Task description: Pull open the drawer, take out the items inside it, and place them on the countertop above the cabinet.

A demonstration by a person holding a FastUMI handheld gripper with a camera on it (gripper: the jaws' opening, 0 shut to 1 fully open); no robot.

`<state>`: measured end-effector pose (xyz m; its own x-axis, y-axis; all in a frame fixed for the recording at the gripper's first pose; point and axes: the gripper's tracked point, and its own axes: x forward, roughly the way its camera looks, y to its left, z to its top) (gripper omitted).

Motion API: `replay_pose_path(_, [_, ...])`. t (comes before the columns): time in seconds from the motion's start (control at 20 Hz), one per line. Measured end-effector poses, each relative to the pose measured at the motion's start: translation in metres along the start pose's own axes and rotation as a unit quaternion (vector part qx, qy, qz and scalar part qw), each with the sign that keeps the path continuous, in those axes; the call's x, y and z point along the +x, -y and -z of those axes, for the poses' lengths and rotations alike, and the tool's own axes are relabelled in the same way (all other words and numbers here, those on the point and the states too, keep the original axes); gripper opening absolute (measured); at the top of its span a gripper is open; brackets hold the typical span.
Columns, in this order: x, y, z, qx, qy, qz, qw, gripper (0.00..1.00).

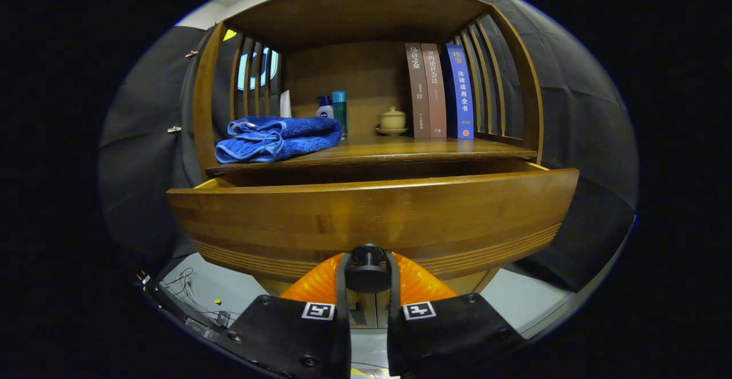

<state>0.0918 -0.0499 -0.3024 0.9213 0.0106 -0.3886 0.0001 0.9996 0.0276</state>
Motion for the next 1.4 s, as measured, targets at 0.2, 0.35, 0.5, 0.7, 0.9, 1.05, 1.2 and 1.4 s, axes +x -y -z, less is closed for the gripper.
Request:
replay_pose_path(0.2, [-0.029, 0.0, 0.009, 0.007, -0.001, -0.004, 1.0, 0.29])
replay_pose_path(0.35, [-0.046, 0.001, 0.015, 0.005, -0.003, -0.008, 1.0, 0.29])
replay_pose_path(0.5, [-0.054, 0.003, 0.019, 0.008, -0.005, -0.011, 1.0, 0.29])
replay_pose_path(0.7, [-0.053, 0.003, 0.026, 0.003, -0.013, -0.01, 1.0, 0.29])
replay_pose_path(0.9, [-0.056, 0.003, 0.026, -0.009, -0.026, -0.015, 0.999, 0.51])
replay_pose_path(1.05, [-0.075, 0.0, 0.004, -0.003, -0.017, -0.027, 0.999, 0.88])
replay_pose_path(1.2, [-0.097, 0.0, -0.031, -0.001, -0.01, -0.041, 0.999, 1.0])
replay_pose_path(1.4, [-0.112, -0.004, -0.103, 0.005, 0.004, -0.068, 0.998, 1.0])
